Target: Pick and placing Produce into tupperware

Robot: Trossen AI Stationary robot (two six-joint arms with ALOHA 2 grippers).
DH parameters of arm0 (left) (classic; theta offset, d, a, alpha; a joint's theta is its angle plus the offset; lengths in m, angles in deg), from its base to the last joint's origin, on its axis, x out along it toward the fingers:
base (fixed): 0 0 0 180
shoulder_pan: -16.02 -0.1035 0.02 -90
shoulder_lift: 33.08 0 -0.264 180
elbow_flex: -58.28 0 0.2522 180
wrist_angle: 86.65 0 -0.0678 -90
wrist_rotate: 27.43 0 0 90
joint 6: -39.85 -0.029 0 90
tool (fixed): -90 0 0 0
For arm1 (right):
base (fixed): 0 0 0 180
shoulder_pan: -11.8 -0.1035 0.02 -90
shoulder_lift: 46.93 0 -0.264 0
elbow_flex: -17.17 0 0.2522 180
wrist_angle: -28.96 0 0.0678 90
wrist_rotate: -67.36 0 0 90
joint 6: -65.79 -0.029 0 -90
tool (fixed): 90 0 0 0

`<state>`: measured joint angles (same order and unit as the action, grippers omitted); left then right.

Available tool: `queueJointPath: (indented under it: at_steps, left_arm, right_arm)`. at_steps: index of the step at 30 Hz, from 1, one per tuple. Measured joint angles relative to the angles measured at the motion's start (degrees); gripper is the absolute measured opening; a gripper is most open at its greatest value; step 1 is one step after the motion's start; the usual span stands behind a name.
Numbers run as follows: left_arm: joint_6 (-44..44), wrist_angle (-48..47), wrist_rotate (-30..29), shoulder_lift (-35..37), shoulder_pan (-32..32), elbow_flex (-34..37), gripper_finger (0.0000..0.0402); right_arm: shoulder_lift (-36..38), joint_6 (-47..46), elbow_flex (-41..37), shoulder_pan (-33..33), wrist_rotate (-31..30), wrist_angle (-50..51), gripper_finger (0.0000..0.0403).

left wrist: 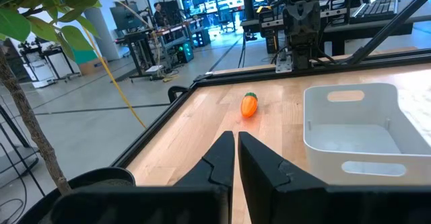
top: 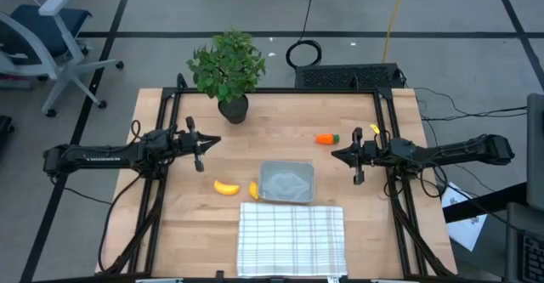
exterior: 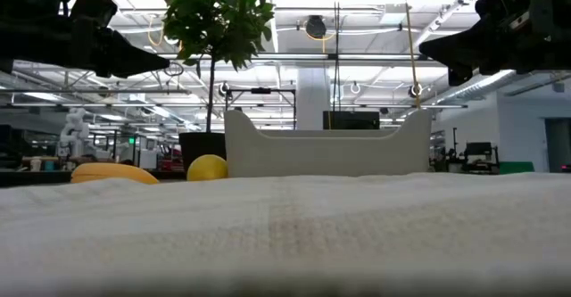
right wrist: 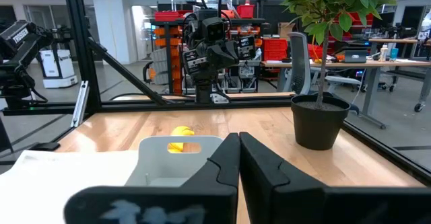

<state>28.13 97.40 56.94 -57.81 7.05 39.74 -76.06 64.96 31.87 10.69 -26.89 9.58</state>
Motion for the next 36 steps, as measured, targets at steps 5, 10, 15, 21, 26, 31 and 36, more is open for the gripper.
queueJointPath:
  at_steps: [5,10,15,21,26,31,36]
  left_arm:
    - [0.0,0.0,0.0,0.0,0.0,0.0,0.0026]
    - [0.0,0.0,0.0,0.0,0.0,0.0,0.0026]
    - [0.0,0.0,0.0,0.0,0.0,0.0,0.0026]
    - [0.0,0.0,0.0,0.0,0.0,0.0,0.0026]
    - [0.0,0.0,0.0,0.0,0.0,0.0,0.0026]
    - [0.0,0.0,0.0,0.0,0.0,0.0,0.0026]
    - [0.0,0.0,0.0,0.0,0.0,0.0,0.0026]
  right_arm:
    - [0.0,0.0,0.0,0.0,0.0,0.0,0.0000]
    - [0.0,0.0,0.0,0.0,0.0,0.0,0.0000]
    - [0.0,0.0,0.0,0.0,0.0,0.0,0.0000]
    - [0.0,0.0,0.0,0.0,0.0,0.0,0.0000]
    - [0.0,3.5,0.0,0.0,0.0,0.0,0.0000]
    - [0.0,4.1,0.0,0.0,0.0,0.0,0.0000]
    - [0.0,4.1,0.0,0.0,0.0,0.0,0.0000]
